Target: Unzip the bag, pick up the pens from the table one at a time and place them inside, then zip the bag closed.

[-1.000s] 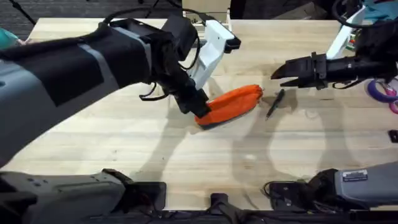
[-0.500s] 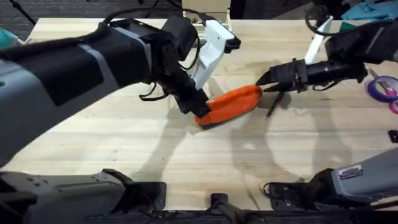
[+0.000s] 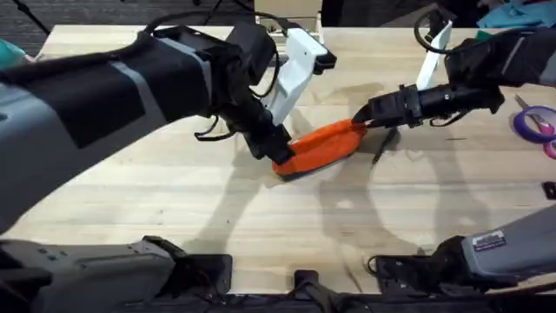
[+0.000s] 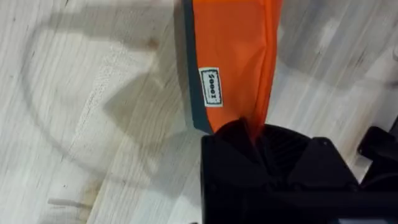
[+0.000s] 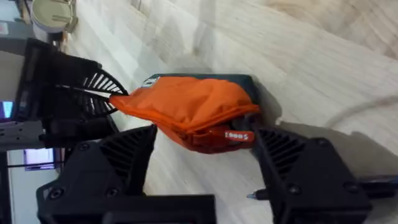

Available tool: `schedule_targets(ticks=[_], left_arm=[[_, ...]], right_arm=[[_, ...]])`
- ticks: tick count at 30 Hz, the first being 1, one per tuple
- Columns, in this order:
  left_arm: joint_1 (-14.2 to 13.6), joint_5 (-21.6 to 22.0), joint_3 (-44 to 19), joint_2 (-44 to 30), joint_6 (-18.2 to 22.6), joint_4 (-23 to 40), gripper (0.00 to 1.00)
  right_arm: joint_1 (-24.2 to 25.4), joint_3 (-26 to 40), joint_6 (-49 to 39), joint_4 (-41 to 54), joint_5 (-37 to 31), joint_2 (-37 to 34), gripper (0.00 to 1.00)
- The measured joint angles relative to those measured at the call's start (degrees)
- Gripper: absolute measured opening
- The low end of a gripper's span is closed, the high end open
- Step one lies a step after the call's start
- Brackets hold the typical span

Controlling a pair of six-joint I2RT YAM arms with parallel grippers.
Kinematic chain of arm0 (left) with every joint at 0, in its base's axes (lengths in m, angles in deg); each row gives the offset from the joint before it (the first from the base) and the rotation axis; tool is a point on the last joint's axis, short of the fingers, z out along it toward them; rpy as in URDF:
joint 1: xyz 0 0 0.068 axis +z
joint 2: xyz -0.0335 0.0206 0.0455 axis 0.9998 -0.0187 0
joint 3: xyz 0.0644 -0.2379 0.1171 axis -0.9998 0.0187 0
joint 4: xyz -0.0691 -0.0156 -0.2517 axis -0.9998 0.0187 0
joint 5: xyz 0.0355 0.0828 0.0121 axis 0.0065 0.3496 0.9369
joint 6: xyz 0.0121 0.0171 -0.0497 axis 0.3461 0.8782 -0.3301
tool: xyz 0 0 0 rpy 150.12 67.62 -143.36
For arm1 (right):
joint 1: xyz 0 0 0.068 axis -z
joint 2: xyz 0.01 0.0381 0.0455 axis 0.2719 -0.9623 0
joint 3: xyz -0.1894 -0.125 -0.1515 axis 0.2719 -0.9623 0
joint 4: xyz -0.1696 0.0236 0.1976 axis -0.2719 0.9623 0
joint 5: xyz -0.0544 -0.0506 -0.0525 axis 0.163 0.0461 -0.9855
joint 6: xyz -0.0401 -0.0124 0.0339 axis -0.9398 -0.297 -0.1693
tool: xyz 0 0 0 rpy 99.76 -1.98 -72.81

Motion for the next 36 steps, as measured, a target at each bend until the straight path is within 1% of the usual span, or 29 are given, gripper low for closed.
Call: schedule_targets(ticks=[6,11,13,17,20,23,25,36], left_arm=[[0.00,0.00,0.00,0.00,0.00,0.00,0.042],[0.00,0.00,0.00,0.00,0.00,0.02,0.042],[0.00,0.00,0.00,0.00,0.00,0.00,0.042],[0.00,-0.02,0.00,0.00,0.00,0.05,0.042],[0.00,-0.11,0.00,0.00,0.00,0.20,0.042],[0.00,-0.17,0.00,0.00,0.00,0.33,0.042],[0.00,-0.17,0.00,0.00,0.00,0.39,0.042],[0.00,-0.17,0.00,0.00,0.00,0.50,0.042]], right_arm=[[0.02,0.00,-0.08,-0.11,-0.11,0.00,0.707],[0.07,0.00,-0.07,-0.11,-0.12,0.00,0.588],[0.28,0.00,-0.07,-0.09,-0.11,0.00,0.555],[1.31,0.00,-0.05,-0.07,-0.09,0.01,0.438],[2.12,0.00,-0.06,0.11,-0.04,0.00,0.295],[2.45,0.00,-0.02,0.20,-0.04,0.00,0.062],[2.51,0.02,-0.05,0.24,-0.02,0.00,0.034],[2.51,0.04,-0.06,0.30,1.11,0.01,0.032]])
